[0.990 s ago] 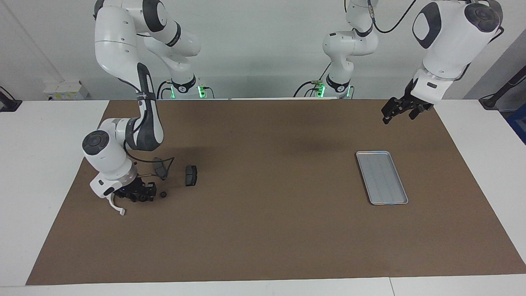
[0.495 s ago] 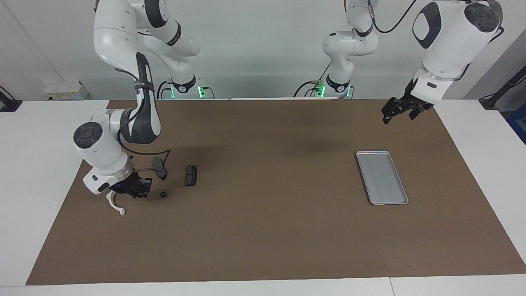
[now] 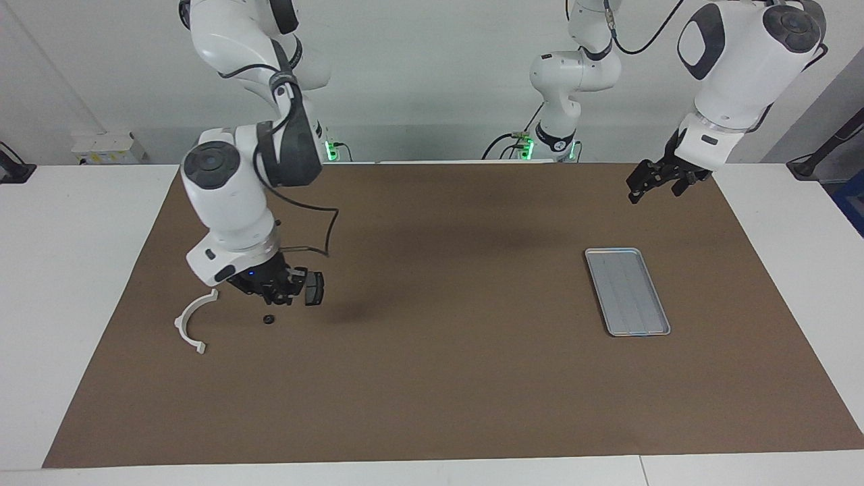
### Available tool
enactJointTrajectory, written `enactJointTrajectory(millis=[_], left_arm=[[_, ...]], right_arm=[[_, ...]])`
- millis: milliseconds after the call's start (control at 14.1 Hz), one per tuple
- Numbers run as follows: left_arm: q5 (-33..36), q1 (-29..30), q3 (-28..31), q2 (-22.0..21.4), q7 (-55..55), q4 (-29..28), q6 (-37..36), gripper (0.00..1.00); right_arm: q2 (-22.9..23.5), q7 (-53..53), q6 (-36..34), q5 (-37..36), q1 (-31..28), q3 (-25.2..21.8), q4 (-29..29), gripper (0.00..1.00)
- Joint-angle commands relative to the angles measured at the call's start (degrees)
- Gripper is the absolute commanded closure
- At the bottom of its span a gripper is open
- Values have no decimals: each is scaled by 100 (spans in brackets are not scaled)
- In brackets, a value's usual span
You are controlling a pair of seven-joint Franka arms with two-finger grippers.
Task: Pick bearing gear from pile to tray
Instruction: 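Carry the bearing gear to the table center and open the right gripper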
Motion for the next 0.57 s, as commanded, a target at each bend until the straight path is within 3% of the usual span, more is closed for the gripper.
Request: enactJointTrajectory(millis=[0,212,495], left_arm=[[74,27,-20,-42,34,23,-1,0],[74,27,-20,-33,34,23,-1,0],[74,27,-20,-42,34,23,-1,0]], right_arm=[[147,1204,-102,-185,651,-2,274,100],[112,2735,-49,-141,1390,51,204,100],[164,3625,643,0,1901,60,-190,100]])
